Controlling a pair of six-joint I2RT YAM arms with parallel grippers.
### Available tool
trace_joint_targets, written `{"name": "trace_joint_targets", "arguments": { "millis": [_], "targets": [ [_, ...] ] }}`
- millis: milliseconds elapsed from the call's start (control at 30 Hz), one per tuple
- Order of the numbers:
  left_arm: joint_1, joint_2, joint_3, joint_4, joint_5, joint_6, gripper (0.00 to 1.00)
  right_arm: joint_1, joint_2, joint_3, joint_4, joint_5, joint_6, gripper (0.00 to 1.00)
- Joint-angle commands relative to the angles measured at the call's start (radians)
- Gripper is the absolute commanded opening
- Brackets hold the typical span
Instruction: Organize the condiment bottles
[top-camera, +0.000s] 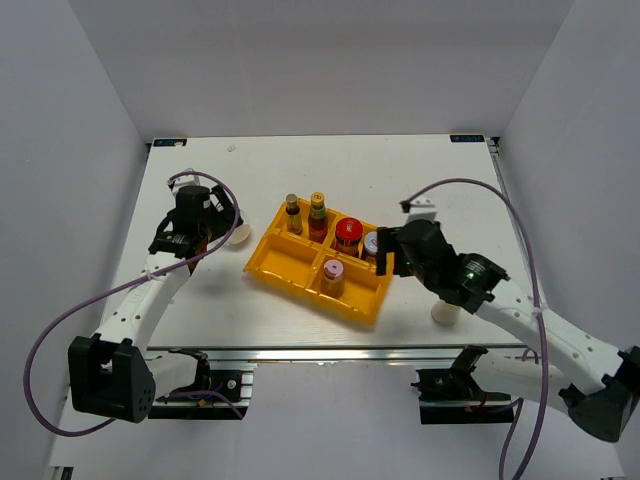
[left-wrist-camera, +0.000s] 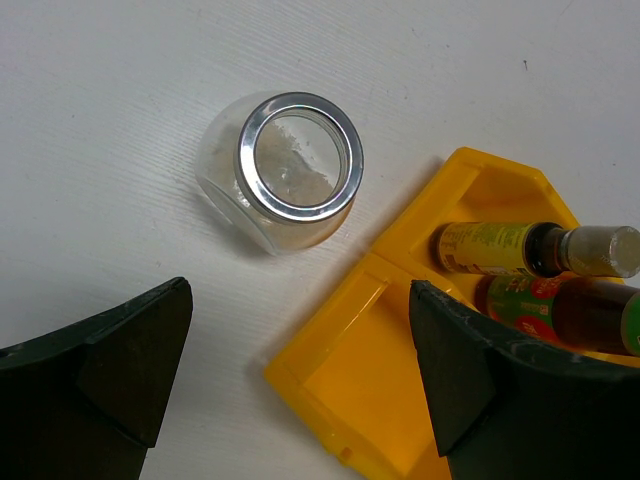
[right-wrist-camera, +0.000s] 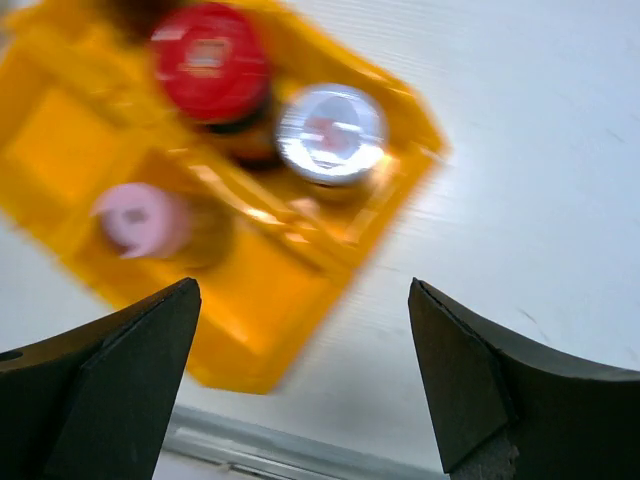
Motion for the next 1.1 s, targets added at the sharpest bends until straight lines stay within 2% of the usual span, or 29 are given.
{"name": "trace_joint_targets", "arguments": {
  "millis": [0, 33, 167, 467, 700, 933, 1067],
  "targets": [
    [0.006, -0.017, -0.008, 0.013, 0.002, 0.008, 0.98, -0.096, -0.079, -0.033, -0.202, 0.182, 0.17, 0.89],
    [0.006, -0.015, -0.008, 0.012, 0.002, 0.008, 0.98, -0.179, -0.09, -0.044, -0.245, 0.179, 0.183, 0.89],
    [0.006, -0.018, -0.008, 0.013, 0.002, 0.008, 0.98, -0.345, -0.125, -0.082, -0.305, 0.148, 0.207, 0.89],
    [0.006, -0.02, -0.006, 0.017, 0.008, 0.01, 0.98, -0.417, -0.101, -0.141, -0.394, 0.079, 0.279, 0.89],
    [0.006, -0.014, -0.008, 0.018, 0.005, 0.01, 0.98, -0.459, -0.101, -0.214, -0.365, 0.027, 0.279, 0.88],
    [0.006, -0.012, -0.012, 0.015, -0.017, 0.013, 0.98, -0.505, -0.088, -0.259, -0.284, -0.047, 0.21, 0.69],
    [0.007, -0.018, -0.017, 0.017, -0.017, 0.013, 0.98, -0.514, -0.095, -0.262, -0.266, -0.036, 0.2, 0.54]
  ]
}}
